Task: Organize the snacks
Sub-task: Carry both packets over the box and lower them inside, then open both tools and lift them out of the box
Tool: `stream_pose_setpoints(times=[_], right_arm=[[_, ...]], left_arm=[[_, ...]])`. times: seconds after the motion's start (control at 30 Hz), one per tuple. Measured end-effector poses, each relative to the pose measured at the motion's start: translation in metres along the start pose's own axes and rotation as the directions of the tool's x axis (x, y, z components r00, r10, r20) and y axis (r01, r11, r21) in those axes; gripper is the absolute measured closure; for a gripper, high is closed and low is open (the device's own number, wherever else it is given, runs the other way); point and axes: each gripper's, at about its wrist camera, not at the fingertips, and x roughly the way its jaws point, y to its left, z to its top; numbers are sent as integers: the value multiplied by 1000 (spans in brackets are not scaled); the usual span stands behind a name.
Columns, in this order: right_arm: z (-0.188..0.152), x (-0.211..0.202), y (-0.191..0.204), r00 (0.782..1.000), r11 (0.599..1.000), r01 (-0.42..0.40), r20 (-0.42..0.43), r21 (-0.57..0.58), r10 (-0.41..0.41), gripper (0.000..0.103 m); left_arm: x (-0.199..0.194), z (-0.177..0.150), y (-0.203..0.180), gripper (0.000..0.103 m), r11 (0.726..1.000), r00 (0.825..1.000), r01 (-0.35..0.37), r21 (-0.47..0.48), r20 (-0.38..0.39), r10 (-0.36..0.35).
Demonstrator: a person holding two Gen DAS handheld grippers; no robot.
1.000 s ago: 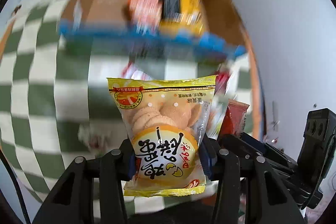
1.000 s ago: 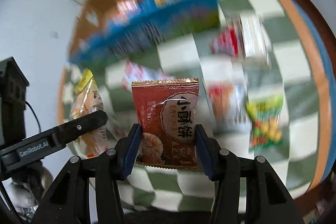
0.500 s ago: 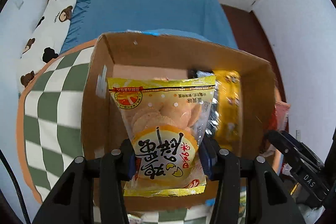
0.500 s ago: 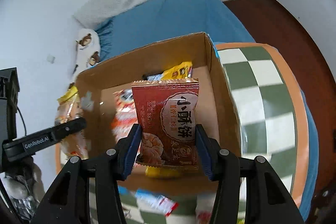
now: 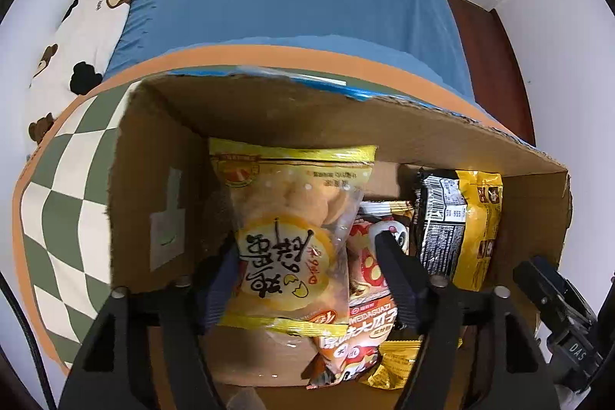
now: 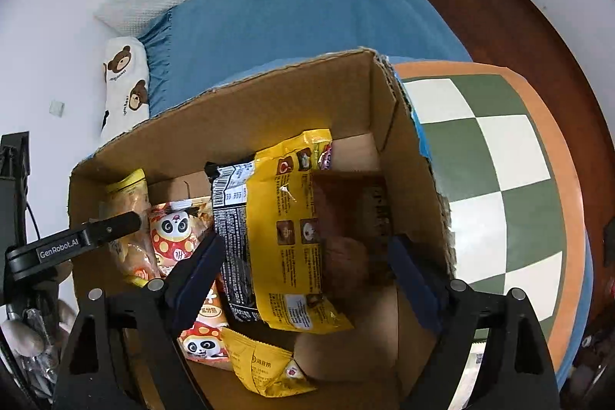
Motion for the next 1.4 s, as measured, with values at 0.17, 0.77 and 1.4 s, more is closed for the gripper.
stream_pose_setpoints(times=[0.17, 0.77, 1.4], right_arm=[[0, 2, 3, 1000, 1000, 12, -9, 1, -12, 11], [-65, -62, 23, 985, 987, 134, 125, -93, -122, 7], [-165, -155, 29, 953, 985, 133, 286, -107, -97, 4]], left_arm=[[-2, -7, -6, 21, 1000, 1000, -22, 13, 21, 22], [-69, -97, -23, 21, 995, 967, -81, 61, 248, 64], [-145, -216, -38, 21, 995, 921, -46, 86, 389, 9]])
